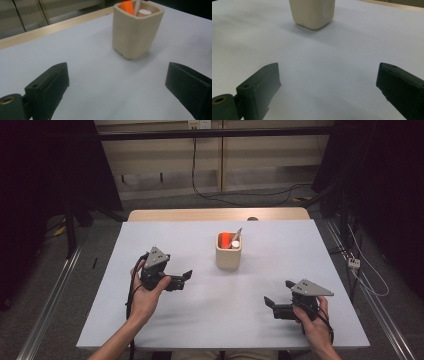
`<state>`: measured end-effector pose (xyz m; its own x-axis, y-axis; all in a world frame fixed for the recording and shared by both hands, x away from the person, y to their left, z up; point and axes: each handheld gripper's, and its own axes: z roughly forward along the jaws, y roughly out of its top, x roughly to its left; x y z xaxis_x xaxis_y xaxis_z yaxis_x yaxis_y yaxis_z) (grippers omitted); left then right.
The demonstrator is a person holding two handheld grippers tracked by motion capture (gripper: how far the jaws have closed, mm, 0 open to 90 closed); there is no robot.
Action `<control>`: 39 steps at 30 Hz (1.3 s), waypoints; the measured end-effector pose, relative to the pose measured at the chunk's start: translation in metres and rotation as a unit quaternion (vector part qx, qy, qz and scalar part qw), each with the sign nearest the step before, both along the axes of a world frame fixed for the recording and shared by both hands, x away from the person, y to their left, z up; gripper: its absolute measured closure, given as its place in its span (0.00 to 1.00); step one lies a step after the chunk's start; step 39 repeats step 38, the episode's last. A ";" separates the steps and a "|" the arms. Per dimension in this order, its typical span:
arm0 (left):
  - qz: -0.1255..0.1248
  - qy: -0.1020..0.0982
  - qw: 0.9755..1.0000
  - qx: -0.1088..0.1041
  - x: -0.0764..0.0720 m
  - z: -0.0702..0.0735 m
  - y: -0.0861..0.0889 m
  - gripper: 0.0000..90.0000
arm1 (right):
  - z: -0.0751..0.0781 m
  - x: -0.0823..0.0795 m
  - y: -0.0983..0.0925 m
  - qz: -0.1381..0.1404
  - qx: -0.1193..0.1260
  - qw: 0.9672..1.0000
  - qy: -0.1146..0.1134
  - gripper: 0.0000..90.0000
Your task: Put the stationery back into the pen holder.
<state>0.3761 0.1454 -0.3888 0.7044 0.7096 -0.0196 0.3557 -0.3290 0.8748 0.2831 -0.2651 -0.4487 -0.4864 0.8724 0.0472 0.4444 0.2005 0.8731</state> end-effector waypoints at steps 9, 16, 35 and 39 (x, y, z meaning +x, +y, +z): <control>0.001 0.007 1.000 0.014 -0.027 -0.008 0.012 0.06 | 0.001 0.000 -0.001 -0.003 0.000 1.000 0.000 0.06; 0.014 0.011 1.000 0.022 -0.040 -0.023 0.025 0.06 | 0.000 0.000 -0.002 -0.001 -0.001 1.000 0.005 0.06; 0.050 0.021 0.999 -0.003 -0.066 -0.046 0.056 0.06 | 0.000 -0.001 0.000 0.001 0.002 1.000 0.004 0.06; 0.052 0.020 0.998 -0.007 -0.065 -0.047 0.055 0.06 | 0.000 -0.001 0.000 0.000 0.002 1.000 0.002 0.06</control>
